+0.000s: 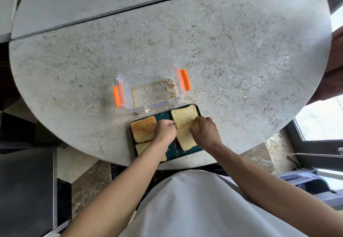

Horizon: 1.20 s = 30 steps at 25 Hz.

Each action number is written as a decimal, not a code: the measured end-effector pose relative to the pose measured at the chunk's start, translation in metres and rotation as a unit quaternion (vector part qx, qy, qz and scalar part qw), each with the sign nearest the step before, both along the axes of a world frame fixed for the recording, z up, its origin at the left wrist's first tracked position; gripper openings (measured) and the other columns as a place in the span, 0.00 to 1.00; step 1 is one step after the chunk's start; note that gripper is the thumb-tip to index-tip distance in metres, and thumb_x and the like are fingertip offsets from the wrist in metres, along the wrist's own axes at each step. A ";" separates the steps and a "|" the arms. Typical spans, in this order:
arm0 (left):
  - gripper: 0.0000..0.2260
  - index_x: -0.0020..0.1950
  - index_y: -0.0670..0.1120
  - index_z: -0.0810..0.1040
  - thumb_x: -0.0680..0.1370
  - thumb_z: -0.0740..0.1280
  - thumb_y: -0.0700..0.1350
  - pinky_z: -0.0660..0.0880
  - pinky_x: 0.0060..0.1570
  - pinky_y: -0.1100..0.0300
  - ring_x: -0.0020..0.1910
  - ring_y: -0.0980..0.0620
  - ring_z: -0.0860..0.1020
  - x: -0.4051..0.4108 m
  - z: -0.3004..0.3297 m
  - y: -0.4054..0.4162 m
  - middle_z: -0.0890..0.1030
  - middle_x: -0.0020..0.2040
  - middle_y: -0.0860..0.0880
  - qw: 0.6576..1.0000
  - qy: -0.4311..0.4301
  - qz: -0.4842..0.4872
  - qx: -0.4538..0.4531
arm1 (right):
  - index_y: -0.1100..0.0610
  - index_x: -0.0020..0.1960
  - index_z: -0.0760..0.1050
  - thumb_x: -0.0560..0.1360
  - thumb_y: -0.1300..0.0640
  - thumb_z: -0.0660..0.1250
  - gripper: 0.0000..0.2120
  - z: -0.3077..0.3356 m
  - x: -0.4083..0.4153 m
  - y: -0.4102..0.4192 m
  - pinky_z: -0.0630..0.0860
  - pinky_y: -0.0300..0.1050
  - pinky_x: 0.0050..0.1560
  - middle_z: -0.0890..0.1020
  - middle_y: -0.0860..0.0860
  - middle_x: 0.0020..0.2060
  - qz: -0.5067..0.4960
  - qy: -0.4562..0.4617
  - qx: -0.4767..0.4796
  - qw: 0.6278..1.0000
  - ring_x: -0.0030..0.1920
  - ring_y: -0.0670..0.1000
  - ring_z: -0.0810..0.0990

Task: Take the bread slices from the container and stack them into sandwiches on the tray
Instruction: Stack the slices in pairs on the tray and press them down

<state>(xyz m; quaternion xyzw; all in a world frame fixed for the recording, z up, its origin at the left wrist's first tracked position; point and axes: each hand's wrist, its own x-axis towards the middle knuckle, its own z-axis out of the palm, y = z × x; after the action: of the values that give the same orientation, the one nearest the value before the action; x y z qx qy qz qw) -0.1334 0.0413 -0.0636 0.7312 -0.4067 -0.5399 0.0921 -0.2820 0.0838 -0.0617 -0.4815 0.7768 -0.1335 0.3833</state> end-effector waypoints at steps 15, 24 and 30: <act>0.21 0.71 0.44 0.71 0.78 0.58 0.36 0.67 0.48 0.59 0.55 0.53 0.71 -0.005 -0.002 0.024 0.74 0.70 0.46 0.999 -0.019 0.047 0.004 | 0.58 0.68 0.73 0.76 0.52 0.62 0.21 0.000 -0.006 0.013 0.71 0.42 0.53 0.77 0.56 0.60 -0.005 -0.027 0.038 0.999 0.56 0.53 0.77; 0.22 0.73 0.44 0.70 0.78 0.58 0.36 0.71 0.54 0.56 0.58 0.52 0.73 -0.010 -0.005 0.044 0.74 0.70 0.46 0.998 0.003 0.052 0.036 | 0.58 0.64 0.75 0.77 0.54 0.62 0.18 -0.007 -0.008 0.023 0.73 0.46 0.54 0.77 0.57 0.56 0.001 -0.001 0.034 0.999 0.54 0.55 0.77; 0.23 0.71 0.47 0.71 0.76 0.59 0.36 0.78 0.60 0.47 0.57 0.46 0.79 -0.015 -0.005 0.040 0.76 0.64 0.47 0.997 0.026 0.058 0.051 | 0.60 0.66 0.74 0.79 0.53 0.60 0.19 -0.005 -0.013 0.024 0.74 0.54 0.61 0.75 0.59 0.58 -0.025 0.023 0.012 0.999 0.56 0.59 0.77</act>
<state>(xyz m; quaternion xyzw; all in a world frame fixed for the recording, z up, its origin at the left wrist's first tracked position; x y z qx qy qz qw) -0.1482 0.0812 -0.0687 0.7429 -0.3333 -0.5726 0.0963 -0.2946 0.1081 -0.0671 -0.4599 0.7987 -0.1225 0.3681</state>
